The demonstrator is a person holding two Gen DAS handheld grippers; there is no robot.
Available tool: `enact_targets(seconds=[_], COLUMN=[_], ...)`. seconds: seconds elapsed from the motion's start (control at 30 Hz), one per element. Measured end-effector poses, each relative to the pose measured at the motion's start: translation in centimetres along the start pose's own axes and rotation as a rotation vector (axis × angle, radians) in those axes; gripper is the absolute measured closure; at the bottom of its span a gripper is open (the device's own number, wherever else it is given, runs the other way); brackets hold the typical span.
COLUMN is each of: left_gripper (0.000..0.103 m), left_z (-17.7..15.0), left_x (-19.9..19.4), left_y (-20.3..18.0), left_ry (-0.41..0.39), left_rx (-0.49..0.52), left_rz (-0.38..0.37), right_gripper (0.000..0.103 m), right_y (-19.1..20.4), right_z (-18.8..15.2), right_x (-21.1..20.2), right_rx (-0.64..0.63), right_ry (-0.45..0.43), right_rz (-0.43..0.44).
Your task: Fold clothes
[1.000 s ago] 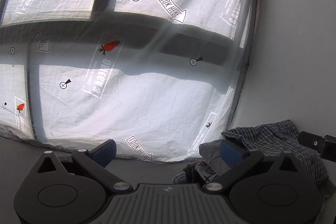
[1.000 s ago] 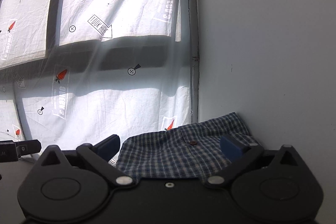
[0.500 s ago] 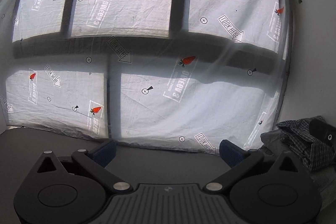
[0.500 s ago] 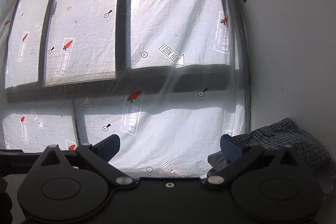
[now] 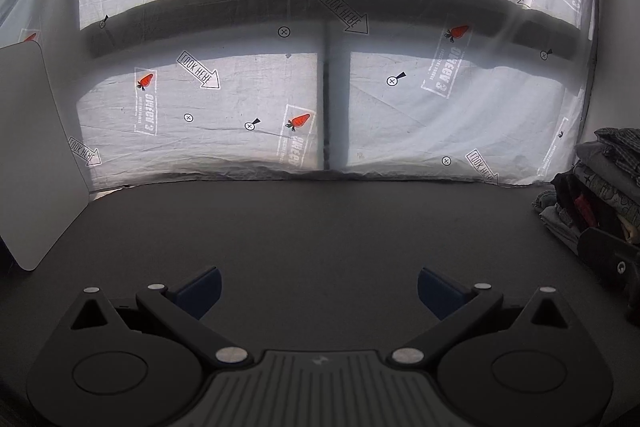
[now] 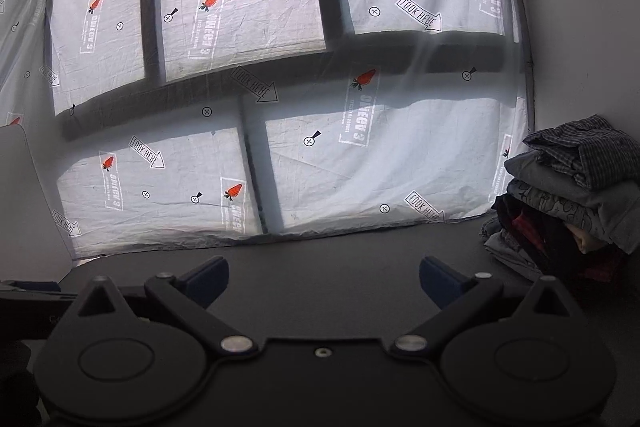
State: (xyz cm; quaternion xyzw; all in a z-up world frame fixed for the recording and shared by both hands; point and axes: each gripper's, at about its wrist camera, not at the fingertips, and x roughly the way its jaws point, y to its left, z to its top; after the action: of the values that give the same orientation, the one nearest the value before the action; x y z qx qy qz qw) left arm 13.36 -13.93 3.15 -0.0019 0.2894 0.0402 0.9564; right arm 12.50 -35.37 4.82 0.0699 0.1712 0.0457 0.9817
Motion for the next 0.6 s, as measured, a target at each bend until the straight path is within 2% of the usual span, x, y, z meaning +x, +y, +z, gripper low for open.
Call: enact_targets(seconds=[0.13,0.27,0.37,0.47,0.6], left_gripper=[0.000,0.000,0.000,0.000,0.000], left_z=[-1.8,-4.1,-5.6,-6.2,-6.5], left_x=[-1.6,-2.7,-3.0,-3.1,-3.4], left_y=[4.0,6.9,8.2,9.2,10.3], left_ry=[0.077,0.150,0.181,0.203,0.201], left_rx=[0.004,-0.002,0.005,0.000,0.010], left_rz=[-0.001,-0.040,-0.041,-0.032,-0.028], right_gripper=[0.000,0.000,0.000,0.000,0.000], right_y=[4.5,7.5,9.0,10.0,11.3], right_z=[-2.2,-4.1,-6.0,-7.5,-8.3], right_x=[-2.8,-4.6,-5.3,-5.5,-5.9], right_rx=[-0.004,-0.052,-0.077,-0.056,-0.054], right_ry=[0.096,0.162,0.226,0.300,0.322], right_rz=[-0.017,-0.061,-0.071,-0.046,-0.034])
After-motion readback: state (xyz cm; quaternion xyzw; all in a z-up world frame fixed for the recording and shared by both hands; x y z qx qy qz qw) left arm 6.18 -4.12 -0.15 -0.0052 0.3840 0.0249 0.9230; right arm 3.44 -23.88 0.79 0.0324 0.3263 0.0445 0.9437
